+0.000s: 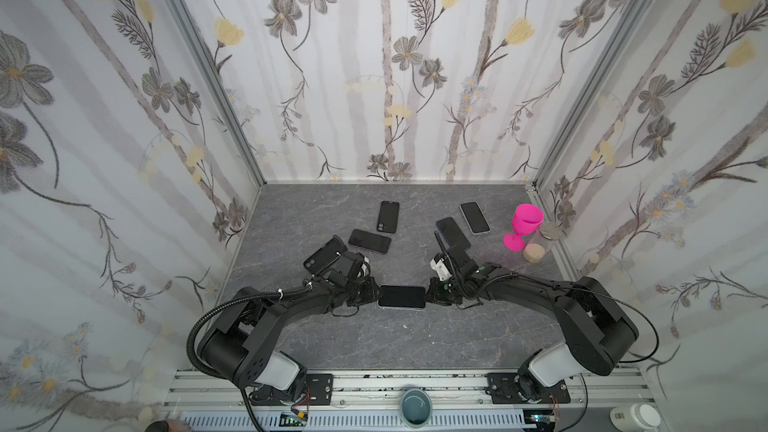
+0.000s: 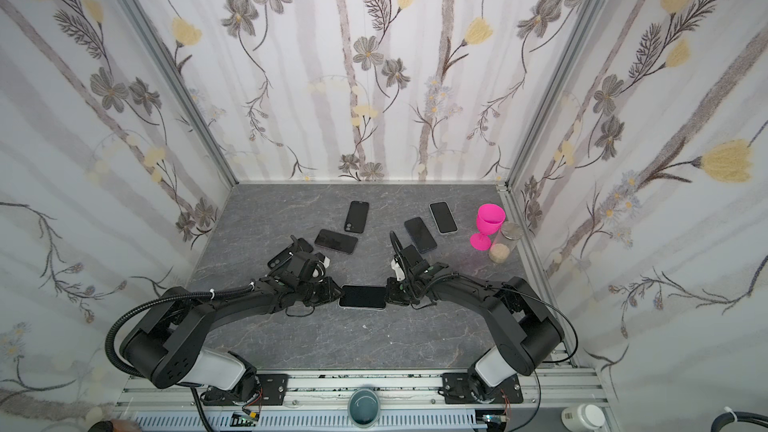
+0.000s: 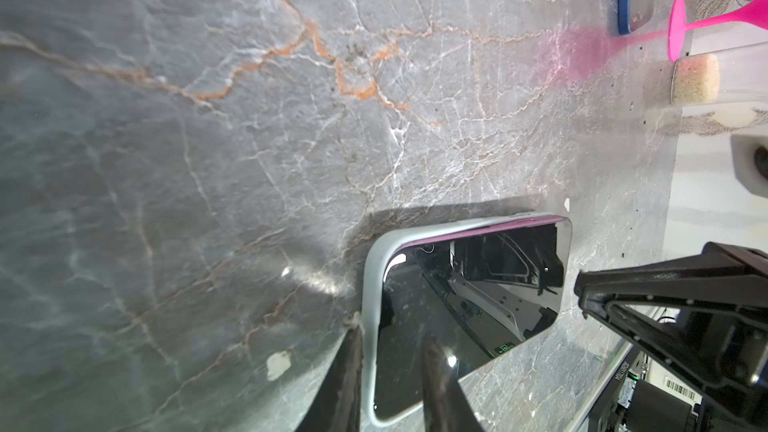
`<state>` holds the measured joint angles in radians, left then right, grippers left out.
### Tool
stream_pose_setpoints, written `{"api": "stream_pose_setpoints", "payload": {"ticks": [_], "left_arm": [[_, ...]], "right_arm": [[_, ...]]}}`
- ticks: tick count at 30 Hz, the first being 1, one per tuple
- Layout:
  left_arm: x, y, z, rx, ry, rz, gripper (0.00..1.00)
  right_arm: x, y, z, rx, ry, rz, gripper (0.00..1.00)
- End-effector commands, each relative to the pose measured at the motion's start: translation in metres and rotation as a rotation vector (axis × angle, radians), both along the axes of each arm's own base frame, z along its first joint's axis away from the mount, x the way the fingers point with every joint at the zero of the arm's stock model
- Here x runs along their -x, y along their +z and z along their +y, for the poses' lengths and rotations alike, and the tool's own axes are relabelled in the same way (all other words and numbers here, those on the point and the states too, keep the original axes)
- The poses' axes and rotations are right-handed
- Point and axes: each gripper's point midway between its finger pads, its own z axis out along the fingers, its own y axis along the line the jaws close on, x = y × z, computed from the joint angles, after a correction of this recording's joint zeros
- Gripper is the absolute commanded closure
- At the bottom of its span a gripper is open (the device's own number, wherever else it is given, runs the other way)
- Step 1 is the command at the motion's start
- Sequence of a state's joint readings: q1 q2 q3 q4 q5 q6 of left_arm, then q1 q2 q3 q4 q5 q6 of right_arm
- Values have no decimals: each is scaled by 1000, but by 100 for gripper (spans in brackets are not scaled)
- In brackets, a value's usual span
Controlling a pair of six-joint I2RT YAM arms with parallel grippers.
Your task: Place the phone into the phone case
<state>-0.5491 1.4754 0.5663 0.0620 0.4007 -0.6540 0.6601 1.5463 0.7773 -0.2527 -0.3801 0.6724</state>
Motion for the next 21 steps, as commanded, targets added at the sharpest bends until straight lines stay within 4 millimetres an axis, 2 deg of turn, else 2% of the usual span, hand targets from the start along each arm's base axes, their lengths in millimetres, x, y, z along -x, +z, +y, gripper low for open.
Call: {"api": "stream_pose_setpoints", "payload": {"ticks": [1,20,21], "left_arm": [[2,-2,1,-7,-8,6,78],[5,-10,-1,-5,-21,30,82],[5,-11,-1,-6,-21,33,82]], "right_arm": [[0,-2,0,11,2,1,87],[7,-12,1,34,22,31,93],[8,-22,-1,57,22,54,93]]}}
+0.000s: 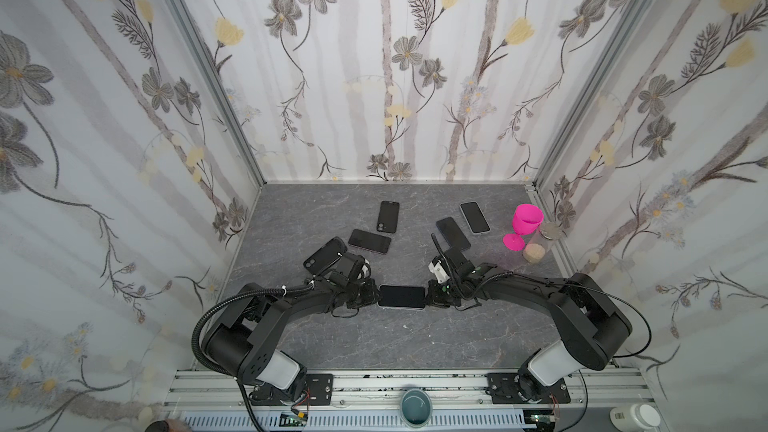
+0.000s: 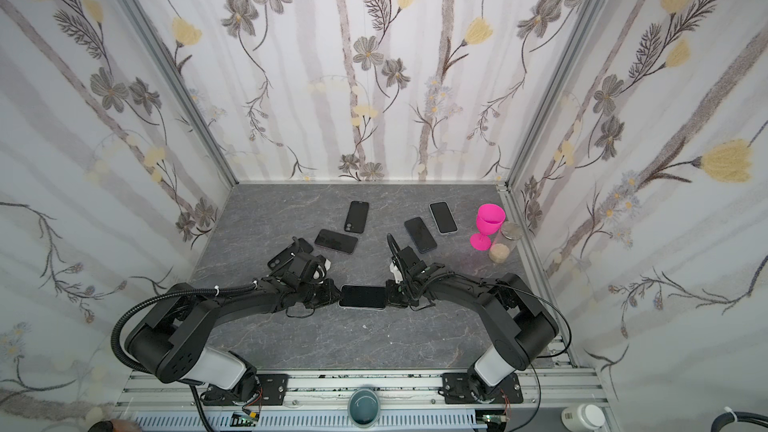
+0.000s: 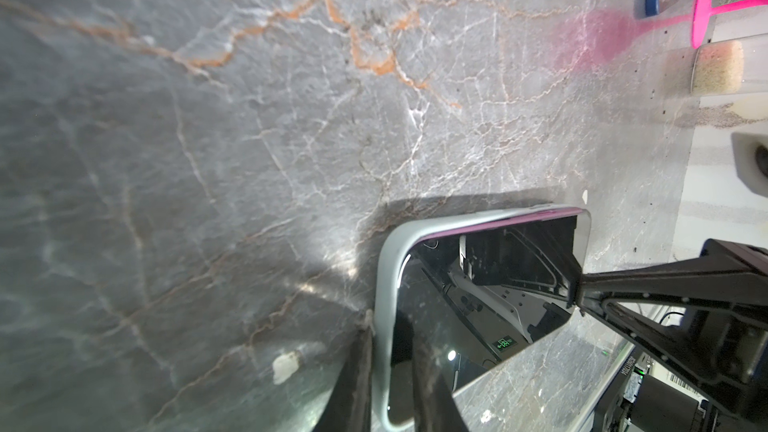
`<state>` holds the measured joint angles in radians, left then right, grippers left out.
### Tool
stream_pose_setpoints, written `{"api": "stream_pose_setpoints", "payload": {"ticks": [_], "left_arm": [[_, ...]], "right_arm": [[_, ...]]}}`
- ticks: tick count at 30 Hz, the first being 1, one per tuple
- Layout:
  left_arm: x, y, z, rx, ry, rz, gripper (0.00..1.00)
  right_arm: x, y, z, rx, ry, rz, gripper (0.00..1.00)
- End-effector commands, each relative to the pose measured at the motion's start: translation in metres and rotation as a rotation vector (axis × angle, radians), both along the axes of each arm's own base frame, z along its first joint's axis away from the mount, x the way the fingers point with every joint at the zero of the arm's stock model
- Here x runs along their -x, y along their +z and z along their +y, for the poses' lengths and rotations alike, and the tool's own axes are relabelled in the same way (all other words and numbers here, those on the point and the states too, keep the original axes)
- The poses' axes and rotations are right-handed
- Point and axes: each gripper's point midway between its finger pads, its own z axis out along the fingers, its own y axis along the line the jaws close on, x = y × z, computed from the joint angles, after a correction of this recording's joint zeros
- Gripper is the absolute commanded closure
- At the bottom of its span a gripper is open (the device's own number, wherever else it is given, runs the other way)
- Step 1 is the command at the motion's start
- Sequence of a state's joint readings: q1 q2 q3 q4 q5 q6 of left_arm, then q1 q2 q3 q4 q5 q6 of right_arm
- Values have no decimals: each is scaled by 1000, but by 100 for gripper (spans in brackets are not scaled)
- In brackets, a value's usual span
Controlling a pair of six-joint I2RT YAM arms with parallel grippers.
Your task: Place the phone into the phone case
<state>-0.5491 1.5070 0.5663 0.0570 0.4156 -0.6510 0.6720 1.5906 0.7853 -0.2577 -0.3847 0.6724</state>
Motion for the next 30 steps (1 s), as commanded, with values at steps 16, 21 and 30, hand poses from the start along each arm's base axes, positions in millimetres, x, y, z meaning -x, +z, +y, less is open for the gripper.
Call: {"api": "stream_pose_setpoints", "payload": {"ticks": [16,21,30], "left_arm": [[2,-4,0,0,-12,5,83],[2,-3,-1,0,-11,1,83],[-1,-1,0,-6,-8,-12,83]], "right_arm": [[18,-37,-17,147,40,75,96],[19,-40,-19,162,44,74,96],[11,-28,-14,165,53,35,95]]}}
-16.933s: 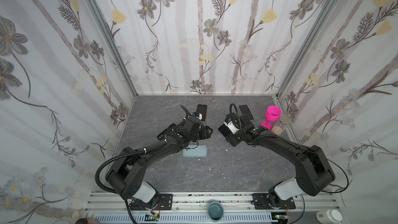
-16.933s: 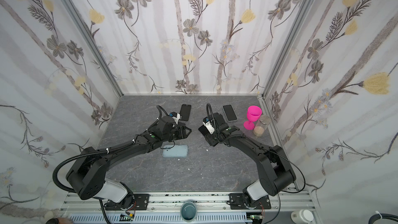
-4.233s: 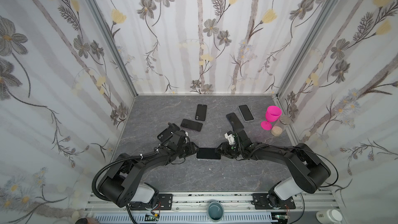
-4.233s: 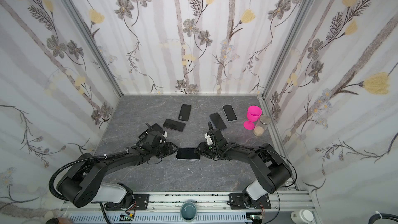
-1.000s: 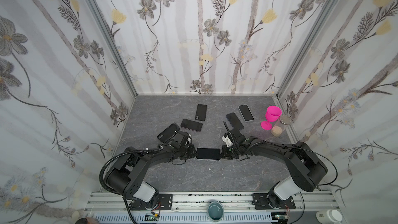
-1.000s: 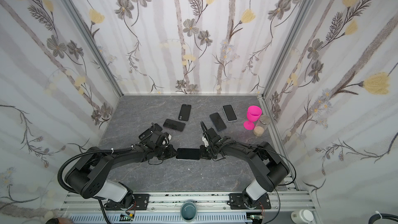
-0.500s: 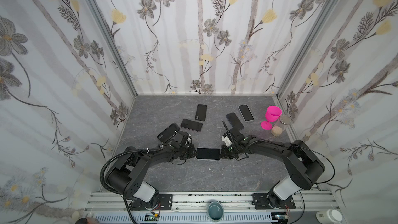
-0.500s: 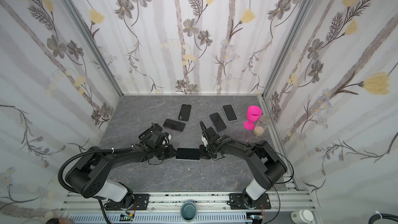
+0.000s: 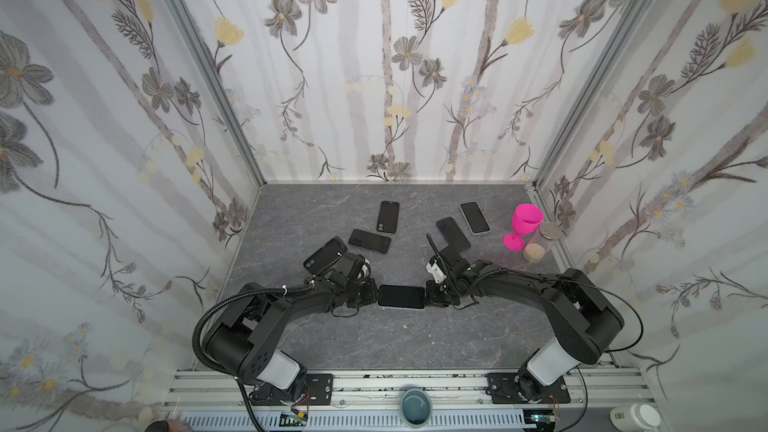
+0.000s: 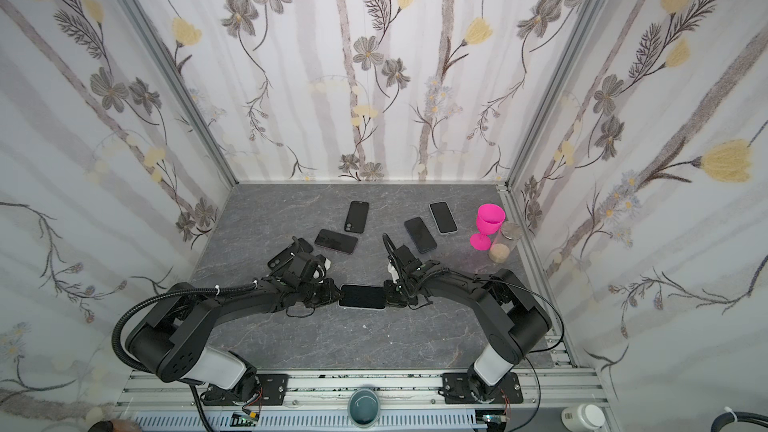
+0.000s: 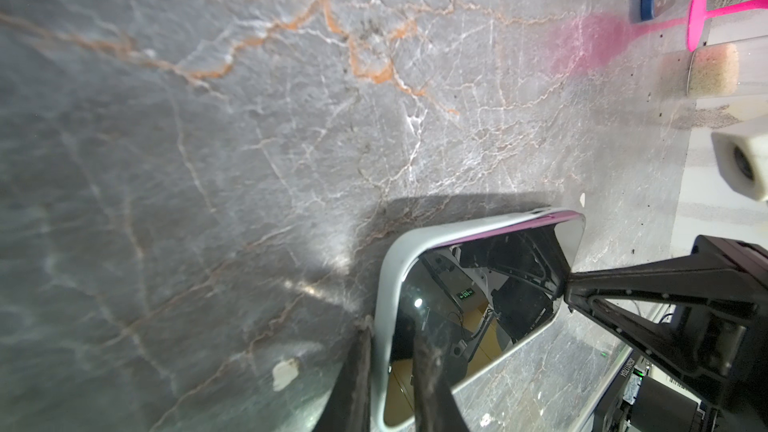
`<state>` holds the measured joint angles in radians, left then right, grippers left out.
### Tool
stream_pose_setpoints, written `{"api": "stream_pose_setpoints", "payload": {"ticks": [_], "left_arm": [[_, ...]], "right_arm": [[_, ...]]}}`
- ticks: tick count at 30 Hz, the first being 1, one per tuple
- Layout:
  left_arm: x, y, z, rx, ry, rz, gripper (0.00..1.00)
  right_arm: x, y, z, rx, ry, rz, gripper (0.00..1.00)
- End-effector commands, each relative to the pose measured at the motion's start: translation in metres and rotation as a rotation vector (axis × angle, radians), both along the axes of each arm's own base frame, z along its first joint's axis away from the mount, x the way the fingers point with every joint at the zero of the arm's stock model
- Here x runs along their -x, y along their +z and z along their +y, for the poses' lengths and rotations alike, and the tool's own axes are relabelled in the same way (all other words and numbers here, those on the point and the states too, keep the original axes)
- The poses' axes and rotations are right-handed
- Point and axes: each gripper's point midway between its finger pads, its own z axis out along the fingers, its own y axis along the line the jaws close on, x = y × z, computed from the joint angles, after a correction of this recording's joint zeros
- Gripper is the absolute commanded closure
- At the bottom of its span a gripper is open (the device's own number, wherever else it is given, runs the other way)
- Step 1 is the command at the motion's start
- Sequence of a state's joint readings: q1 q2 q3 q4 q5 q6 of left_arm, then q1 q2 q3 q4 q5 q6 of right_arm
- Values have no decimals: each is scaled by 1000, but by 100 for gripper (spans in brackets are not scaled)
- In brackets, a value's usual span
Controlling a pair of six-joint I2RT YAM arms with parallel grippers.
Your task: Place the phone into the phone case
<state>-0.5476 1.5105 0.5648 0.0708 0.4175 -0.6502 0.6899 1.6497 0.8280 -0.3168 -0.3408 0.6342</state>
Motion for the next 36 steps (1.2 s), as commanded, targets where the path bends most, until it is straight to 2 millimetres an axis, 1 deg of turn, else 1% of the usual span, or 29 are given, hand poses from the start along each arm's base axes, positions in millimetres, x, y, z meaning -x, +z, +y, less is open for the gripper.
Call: {"api": "stream_pose_setpoints", "payload": {"ticks": [1,3,5,7,12,16,17,22,36], "left_arm": [[-1,0,2,-17,-7,-13,83],[-5,5,3,-31,-6,-36,82],[-10,12,4,-43,-1,-62,82],[-15,19,5,-45,4,-89,82],[-25,31,5,-40,19,-127,80],[-28,32,5,-40,21,-130,79],[-28,31,5,-40,20,-128,78],[-29,28,4,-40,17,-113,77],[-22,15,1,-32,-3,-60,77]], "right_arm": [[6,-10,-10,82,19,3,93],[-3,0,-7,78,19,-38,92],[-11,12,-3,66,19,-83,88],[-21,25,0,55,21,-134,87],[-38,42,4,70,30,-211,87],[-49,52,4,88,37,-257,85],[-50,53,5,91,41,-260,85],[-51,43,5,121,60,-231,82],[-44,24,2,150,71,-169,83]]}}
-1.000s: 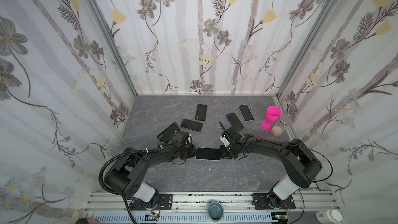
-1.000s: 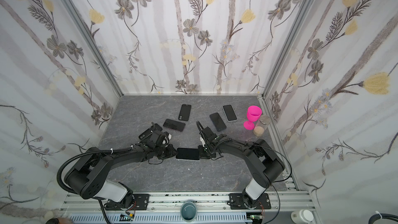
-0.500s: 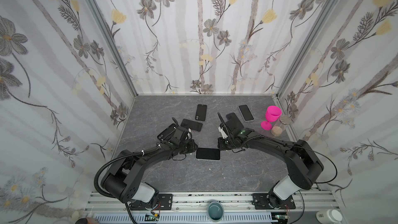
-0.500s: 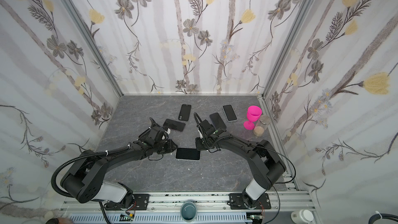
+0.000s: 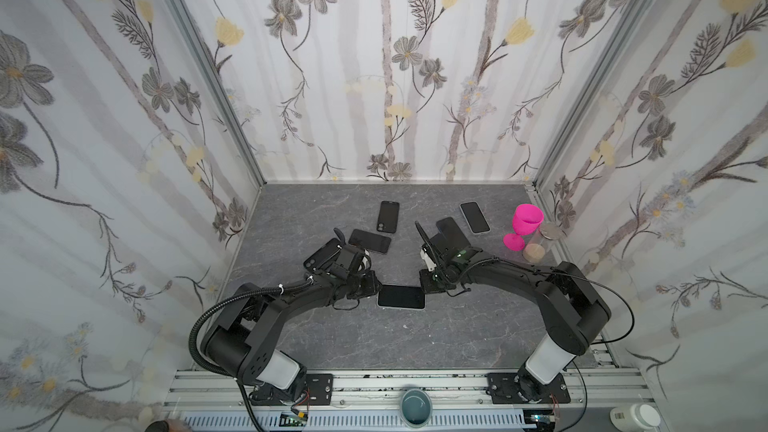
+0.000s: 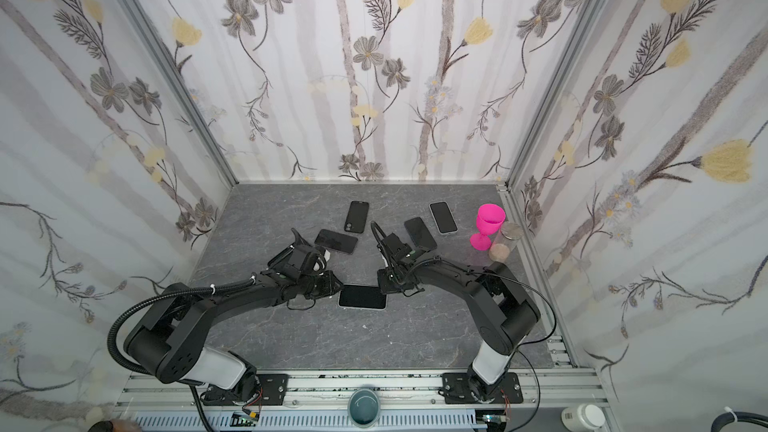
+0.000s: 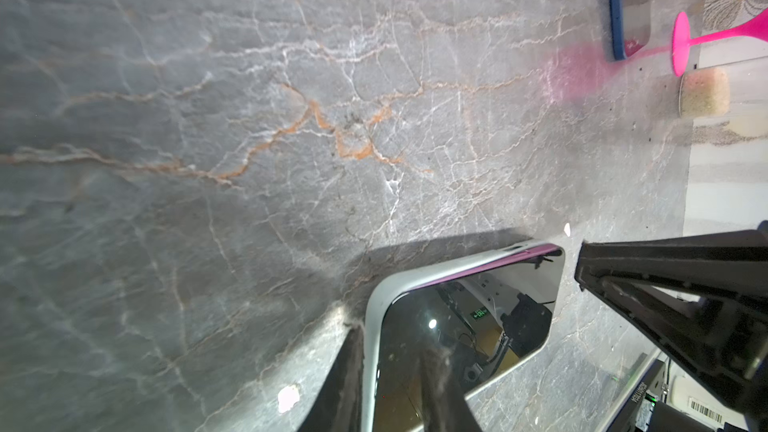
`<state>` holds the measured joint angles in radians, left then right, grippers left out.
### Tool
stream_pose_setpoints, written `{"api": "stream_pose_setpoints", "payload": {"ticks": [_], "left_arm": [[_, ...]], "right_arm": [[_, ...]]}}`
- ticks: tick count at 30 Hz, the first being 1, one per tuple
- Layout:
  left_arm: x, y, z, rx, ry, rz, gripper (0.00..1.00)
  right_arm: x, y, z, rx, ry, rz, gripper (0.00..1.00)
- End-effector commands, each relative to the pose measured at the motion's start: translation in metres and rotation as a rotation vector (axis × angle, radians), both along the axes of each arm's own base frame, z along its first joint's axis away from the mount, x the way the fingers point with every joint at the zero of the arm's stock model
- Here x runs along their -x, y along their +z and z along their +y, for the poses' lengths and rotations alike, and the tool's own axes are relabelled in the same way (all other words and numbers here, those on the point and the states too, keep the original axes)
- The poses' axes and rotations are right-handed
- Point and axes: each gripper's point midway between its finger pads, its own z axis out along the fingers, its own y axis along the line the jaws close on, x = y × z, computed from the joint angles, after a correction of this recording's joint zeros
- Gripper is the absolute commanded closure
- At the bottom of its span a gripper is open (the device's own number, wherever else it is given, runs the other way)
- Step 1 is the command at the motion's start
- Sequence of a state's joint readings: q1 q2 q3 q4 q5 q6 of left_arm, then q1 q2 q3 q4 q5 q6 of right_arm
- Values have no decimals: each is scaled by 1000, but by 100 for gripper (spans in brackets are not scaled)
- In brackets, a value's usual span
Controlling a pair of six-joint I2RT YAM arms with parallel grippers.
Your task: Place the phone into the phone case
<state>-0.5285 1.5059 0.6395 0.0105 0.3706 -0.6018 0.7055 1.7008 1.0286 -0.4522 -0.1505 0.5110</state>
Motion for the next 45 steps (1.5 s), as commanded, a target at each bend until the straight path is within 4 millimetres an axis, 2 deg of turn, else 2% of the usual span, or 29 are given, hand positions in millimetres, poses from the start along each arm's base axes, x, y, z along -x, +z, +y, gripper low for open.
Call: {"api": "stream_pose_setpoints", "payload": {"ticks": [1,11,25,45], "left_arm": [[1,-1,-2,5,-14,7,77],[5,-6,-2,3,-20,24,77],[6,-10,-2,5,-25,34,79],[7,-14,-3,6,-29,48,79]], "right_arm": [[1,-2,-2,12,9,7,84],[6,-9,-7,34,7,28,84],[7,-16,-9,48,4,47,91],[20,-43,-20,105,7,119,93]]}}
